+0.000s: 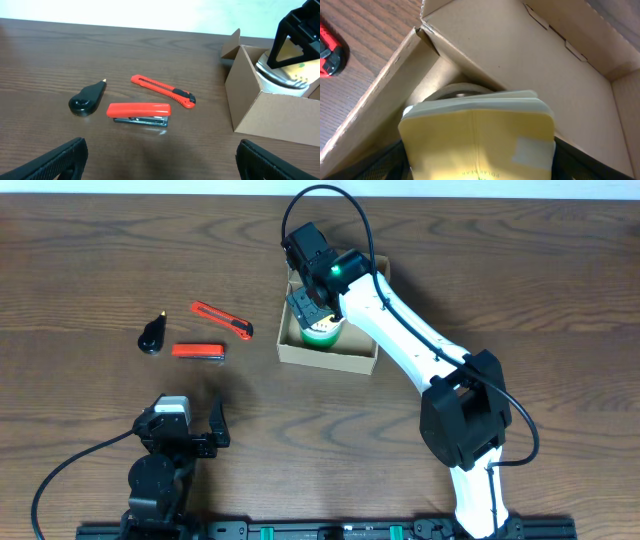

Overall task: Pack container
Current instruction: 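Lift the yellow sticky notes with the right gripper and lower into the box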

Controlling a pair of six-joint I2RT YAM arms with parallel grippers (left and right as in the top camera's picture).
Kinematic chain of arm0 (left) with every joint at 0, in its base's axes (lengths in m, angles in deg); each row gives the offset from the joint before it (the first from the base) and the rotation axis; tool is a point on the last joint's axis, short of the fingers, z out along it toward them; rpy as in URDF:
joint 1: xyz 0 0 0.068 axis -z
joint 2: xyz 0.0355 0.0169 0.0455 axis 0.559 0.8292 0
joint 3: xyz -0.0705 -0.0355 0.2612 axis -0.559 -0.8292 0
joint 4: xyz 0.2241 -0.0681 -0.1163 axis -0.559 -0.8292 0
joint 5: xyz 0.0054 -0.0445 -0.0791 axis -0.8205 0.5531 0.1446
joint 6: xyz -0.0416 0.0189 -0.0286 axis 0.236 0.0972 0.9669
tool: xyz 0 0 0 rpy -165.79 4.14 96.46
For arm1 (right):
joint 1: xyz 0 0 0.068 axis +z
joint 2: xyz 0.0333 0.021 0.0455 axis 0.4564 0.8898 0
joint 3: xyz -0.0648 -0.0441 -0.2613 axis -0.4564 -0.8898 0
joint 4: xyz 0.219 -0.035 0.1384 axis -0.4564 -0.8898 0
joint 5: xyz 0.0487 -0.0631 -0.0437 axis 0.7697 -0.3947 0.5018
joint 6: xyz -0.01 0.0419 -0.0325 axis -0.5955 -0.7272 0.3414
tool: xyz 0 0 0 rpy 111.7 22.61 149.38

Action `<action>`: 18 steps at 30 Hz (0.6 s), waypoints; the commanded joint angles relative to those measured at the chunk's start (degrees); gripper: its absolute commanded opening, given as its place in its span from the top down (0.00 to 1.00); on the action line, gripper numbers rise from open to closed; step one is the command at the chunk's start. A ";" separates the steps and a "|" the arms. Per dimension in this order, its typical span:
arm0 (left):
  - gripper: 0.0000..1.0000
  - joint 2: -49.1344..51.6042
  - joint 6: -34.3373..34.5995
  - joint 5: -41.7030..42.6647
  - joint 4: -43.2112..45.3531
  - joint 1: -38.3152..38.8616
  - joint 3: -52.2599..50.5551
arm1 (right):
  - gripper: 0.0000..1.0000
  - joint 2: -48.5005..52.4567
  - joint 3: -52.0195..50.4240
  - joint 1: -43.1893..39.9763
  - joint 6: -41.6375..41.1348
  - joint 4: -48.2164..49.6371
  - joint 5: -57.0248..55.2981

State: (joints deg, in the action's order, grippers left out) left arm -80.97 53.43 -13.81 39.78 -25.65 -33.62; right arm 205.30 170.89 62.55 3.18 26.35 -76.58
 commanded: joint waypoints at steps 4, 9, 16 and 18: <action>0.05 -0.35 -1.20 -0.33 -0.15 -0.28 -1.46 | 0.11 -0.55 -0.33 0.63 3.76 1.31 1.70; 0.05 -0.35 -1.20 -0.33 -0.15 -0.28 -1.46 | 0.12 -0.55 -0.33 0.63 7.78 1.20 3.04; 0.04 -0.35 -1.20 -0.33 -0.15 -0.28 -1.46 | 0.13 -0.55 -0.33 0.59 11.98 0.50 4.70; 0.05 -0.35 -1.20 -0.33 -0.15 -0.28 -1.46 | 0.12 -0.55 -0.33 0.57 13.77 0.28 5.86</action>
State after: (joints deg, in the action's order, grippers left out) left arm -80.97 53.43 -13.81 39.78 -25.65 -33.62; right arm 205.28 170.67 62.55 12.90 26.90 -73.26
